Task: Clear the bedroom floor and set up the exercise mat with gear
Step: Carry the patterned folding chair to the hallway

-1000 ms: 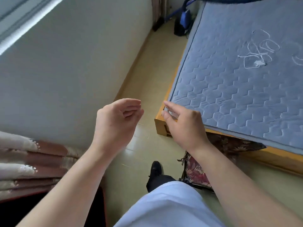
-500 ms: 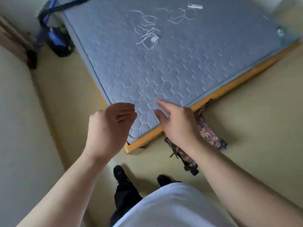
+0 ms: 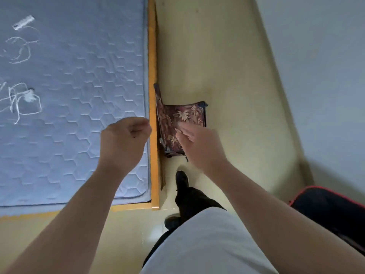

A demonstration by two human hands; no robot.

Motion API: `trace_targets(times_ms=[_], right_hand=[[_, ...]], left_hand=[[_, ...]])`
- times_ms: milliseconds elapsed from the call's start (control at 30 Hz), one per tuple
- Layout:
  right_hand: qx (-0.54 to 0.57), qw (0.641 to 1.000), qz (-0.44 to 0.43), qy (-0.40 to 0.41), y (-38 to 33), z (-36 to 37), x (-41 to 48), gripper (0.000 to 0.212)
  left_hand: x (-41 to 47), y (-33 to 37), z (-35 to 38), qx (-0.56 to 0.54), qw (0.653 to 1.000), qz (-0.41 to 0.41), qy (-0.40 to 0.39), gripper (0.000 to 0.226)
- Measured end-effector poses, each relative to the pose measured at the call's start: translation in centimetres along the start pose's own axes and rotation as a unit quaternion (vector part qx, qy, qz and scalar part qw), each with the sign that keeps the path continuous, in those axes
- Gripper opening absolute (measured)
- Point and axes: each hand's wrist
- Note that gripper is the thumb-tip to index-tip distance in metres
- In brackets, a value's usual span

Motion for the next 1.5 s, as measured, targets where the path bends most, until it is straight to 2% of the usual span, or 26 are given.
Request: trace_targets(times_ms=[133, 267, 367, 400, 433, 467, 533, 600, 633, 733, 833, 900, 967, 1033, 1067, 1133, 1233, 1300, 1500], right_hand=[[0.049, 0.995, 0.033, 0.075, 2.2, 0.2, 0.1, 0.043], [0.075, 0.99, 0.076, 0.092, 4.3, 1.5, 1.6, 0.043], [0.139, 0.972, 0.135, 0.13, 6.1, 3.8, 3.6, 0.038], [0.187, 0.956, 0.176, 0.143, 6.8, 4.8, 4.2, 0.033], [0.263, 0.924, 0.228, 0.158, 7.4, 6.0, 5.0, 0.024], [0.345, 0.876, 0.284, 0.18, 8.1, 7.3, 5.8, 0.016], [0.487, 0.756, 0.376, 0.224, 9.8, 9.3, 7.0, 0.008], [0.585, 0.636, 0.44, 0.246, 11.6, 11.7, 8.5, 0.016], [0.604, 0.597, 0.465, 0.252, 12.6, 12.8, 9.2, 0.023], [0.642, 0.511, 0.513, 0.254, 15.4, 15.7, 11.4, 0.038], [0.706, 0.419, 0.505, 0.268, 17.4, 17.9, 13.6, 0.052], [0.742, 0.356, 0.487, 0.292, 18.7, 19.4, 14.9, 0.055], [0.77, 0.326, 0.459, 0.301, 19.7, 21.0, 16.4, 0.049], [0.781, 0.329, 0.426, 0.316, 20.3, 22.0, 18.0, 0.045], [0.785, 0.309, 0.422, 0.332, 20.8, 22.4, 18.8, 0.043], [0.792, 0.247, 0.426, 0.36, 21.6, 22.5, 20.1, 0.04], [0.798, 0.193, 0.428, 0.379, 22.5, 22.2, 21.4, 0.031], [0.798, 0.169, 0.434, 0.383, 22.9, 22.2, 21.9, 0.023], [0.776, 0.182, 0.471, 0.377, 23.1, 21.4, 22.6, 0.02]], left_hand=[[3.0, 0.7, 2.7, 0.016, 0.997, 0.043, -0.068, 0.015], [5.2, 0.2, 3.8, 0.038, 0.992, 0.081, -0.087, 0.017], [6.8, -0.8, 4.7, 0.055, 0.986, 0.118, -0.107, 0.016], [7.2, -1.2, 5.0, 0.058, 0.983, 0.126, -0.116, 0.015], [7.7, -1.6, 5.3, 0.06, 0.982, 0.13, -0.127, 0.015], [8.3, -2.2, 5.6, 0.061, 0.979, 0.134, -0.139, 0.015], [9.1, -3.0, 6.4, 0.06, 0.977, 0.138, -0.151, 0.015], [10.2, -4.2, 7.5, 0.054, 0.975, 0.131, -0.169, 0.015], [10.7, -4.7, 8.1, 0.052, 0.975, 0.127, -0.173, 0.014], [12.1, -6.5, 9.9, 0.049, 0.974, 0.115, -0.187, 0.015], [13.2, -8.6, 11.6, 0.048, 0.973, 0.098, -0.204, 0.014], [13.8, -9.8, 12.7, 0.05, 0.972, 0.083, -0.215, 0.014], [14.4, -10.9, 13.7, 0.049, 0.972, 0.067, -0.22, 0.015], [15.1, -11.8, 14.8, 0.034, 0.974, 0.039, -0.222, 0.014], [15.5, -12.2, 15.5, 0.026, 0.974, 0.023, -0.222, 0.013], [16.1, -12.5, 16.2, 0.01, 0.976, -0.002, -0.219, 0.012], [17.1, -12.4, 17.5, -0.009, 0.976, -0.027, -0.215, 0.017], [17.7, -12.3, 18.4, -0.014, 0.975, -0.039, -0.217, 0.021], [19.5, -11.3, 20.8, -0.012, 0.97, -0.073, -0.232, 0.009]])
Point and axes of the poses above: each hand's wrist, its own x-axis towards the middle knuckle, its own z-axis out of the palm, y = z × x, and after that the axes turned 15 degrees about x, right-handed
